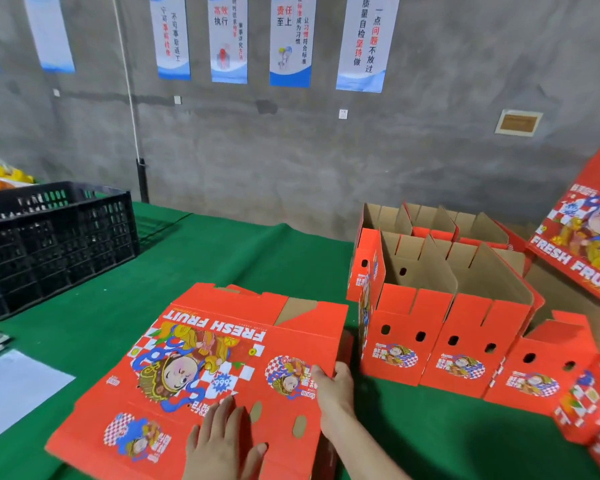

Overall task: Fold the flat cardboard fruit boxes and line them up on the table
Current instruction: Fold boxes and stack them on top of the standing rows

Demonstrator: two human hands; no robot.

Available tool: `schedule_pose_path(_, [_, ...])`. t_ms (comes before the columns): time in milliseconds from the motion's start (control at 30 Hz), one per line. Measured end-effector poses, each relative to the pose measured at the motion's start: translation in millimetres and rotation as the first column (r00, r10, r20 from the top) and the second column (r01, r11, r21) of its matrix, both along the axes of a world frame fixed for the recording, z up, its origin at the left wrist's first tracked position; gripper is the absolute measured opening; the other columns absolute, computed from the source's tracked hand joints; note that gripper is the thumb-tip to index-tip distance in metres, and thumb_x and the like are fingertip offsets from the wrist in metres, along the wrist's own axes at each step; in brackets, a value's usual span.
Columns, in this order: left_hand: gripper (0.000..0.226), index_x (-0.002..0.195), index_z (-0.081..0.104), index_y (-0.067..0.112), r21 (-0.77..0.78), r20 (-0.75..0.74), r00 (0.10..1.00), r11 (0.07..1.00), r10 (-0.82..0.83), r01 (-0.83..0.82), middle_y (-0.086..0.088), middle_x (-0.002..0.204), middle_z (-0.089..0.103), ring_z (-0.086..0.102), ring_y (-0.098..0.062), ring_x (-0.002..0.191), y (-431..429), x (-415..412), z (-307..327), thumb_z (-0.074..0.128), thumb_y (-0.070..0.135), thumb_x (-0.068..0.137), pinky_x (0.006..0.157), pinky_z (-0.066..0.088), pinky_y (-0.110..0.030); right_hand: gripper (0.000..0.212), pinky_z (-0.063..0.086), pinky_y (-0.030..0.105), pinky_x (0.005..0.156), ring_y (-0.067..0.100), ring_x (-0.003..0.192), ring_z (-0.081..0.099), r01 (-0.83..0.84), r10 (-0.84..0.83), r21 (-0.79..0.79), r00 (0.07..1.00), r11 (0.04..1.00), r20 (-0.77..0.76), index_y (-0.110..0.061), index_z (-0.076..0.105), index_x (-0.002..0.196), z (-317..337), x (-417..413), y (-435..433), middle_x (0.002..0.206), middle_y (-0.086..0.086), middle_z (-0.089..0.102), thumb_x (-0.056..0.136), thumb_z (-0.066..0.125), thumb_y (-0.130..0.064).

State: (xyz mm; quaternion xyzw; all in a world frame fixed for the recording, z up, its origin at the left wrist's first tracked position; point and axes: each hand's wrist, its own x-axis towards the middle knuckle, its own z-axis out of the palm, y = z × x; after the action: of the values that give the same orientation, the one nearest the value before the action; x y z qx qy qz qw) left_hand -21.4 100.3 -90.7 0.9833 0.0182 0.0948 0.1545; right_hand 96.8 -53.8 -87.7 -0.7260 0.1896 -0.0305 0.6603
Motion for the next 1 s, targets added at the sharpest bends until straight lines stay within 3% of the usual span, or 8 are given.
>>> schedule_pose_path(133, [0.083,0.09,0.072,0.017,-0.167,0.164,0.986,0.985,-0.003,0.031,-0.017,0.103,0.069,0.07,-0.037,0.083,0.1,11.9,25.0,0.012,0.073,0.088,0.062,0.055,-0.05,0.018,0.053,0.039,0.081,0.024,0.083,0.066,-0.116,0.091,0.095,0.967,0.989,0.236,-0.015,0.063,0.093,40.6,-1.8,-26.2,0.091,0.008,0.071,0.09,0.058,0.001])
schedule_pose_path(200, [0.086,0.113,0.067,0.013,-0.285,0.189,0.981,0.959,0.045,0.01,-0.021,0.123,0.059,0.061,-0.041,0.107,7.8,23.5,38.1,0.017,0.077,0.085,0.084,0.05,-0.052,0.023,0.051,0.032,0.076,0.016,0.078,0.064,-0.177,0.138,0.097,0.938,0.979,0.318,-0.017,0.064,0.094,63.4,-6.5,-46.8,0.087,0.001,0.073,0.09,0.057,0.005])
schedule_pose_path(300, [0.065,0.131,0.052,-0.002,-0.365,0.217,0.96,0.927,0.177,-0.089,-0.023,0.141,0.041,0.04,-0.04,0.129,22.4,47.4,60.3,0.058,0.046,0.087,0.107,0.032,-0.045,0.026,0.05,0.026,0.073,0.009,0.076,0.066,-0.223,0.19,0.041,0.899,0.974,0.395,-0.019,0.065,0.095,90.1,-17.3,-84.4,0.083,-0.006,0.075,0.09,0.056,0.006])
schedule_pose_path(433, [0.041,0.117,0.058,-0.01,-0.475,0.292,0.917,0.874,0.27,-0.106,-0.032,0.13,0.047,0.04,-0.042,0.127,20.0,76.8,94.4,0.071,0.008,0.082,0.108,0.029,-0.044,0.026,0.049,0.011,0.063,0.0,0.074,0.067,-0.184,0.166,-0.003,0.88,0.983,0.446,-0.022,0.066,0.094,107.9,-38.4,-142.3,0.082,-0.011,0.075,0.09,0.058,0.002])
schedule_pose_path(600, [0.043,0.121,0.056,-0.006,-0.53,0.362,0.9,0.848,0.244,-0.017,-0.027,0.136,0.042,0.031,-0.036,0.134,-16.3,86.8,125.3,0.069,0.013,0.084,0.111,0.022,-0.039,0.022,0.058,0.024,0.072,0.018,0.088,0.071,-0.074,0.041,0.051,0.879,0.996,0.476,-0.009,0.064,0.109,113.3,-72.2,-218.2,0.097,0.005,0.075,0.09,0.056,0.0])
schedule_pose_path(733, [0.059,0.133,0.045,-0.004,-0.542,0.385,0.903,0.838,0.191,0.054,-0.026,0.144,0.034,0.024,-0.033,0.139,-59.1,86.3,136.0,0.07,0.02,0.085,0.114,0.018,-0.039,0.021,0.054,0.014,0.061,0.002,0.07,0.069,0.05,-0.082,0.076,0.857,0.996,0.509,-0.013,0.063,0.094,114.7,-106.4,-266.0,0.078,-0.01,0.074,0.089,0.053,0.005])
schedule_pose_path(900, [0.018,0.09,0.06,0.005,-0.807,0.333,0.902,0.578,0.275,0.121,-0.012,0.081,0.065,0.063,-0.037,0.085,-102.4,91.0,145.4,0.065,0.022,0.087,0.071,0.047,-0.041,0.024,0.05,0.021,0.06,-0.005,0.063,0.066,0.199,-0.201,0.061,0.834,0.978,0.514,-0.021,0.059,0.086,112.8,-138.3,-319.5,0.066,-0.022,0.07,0.089,0.056,0.002])
schedule_pose_path(1000, [0.027,0.072,0.055,0.01,-0.939,0.183,0.955,0.328,0.234,0.1,-0.016,0.07,0.059,0.061,-0.034,0.068,-118.9,97.1,144.5,0.059,0.028,0.093,0.066,0.051,-0.044,0.021,0.057,0.029,0.076,0.02,0.087,0.069,0.254,-0.192,-0.053,0.837,0.966,0.512,-0.018,0.065,0.094,104.9,-143.8,-341.6,0.091,0.002,0.075,0.092,0.056,0.0])
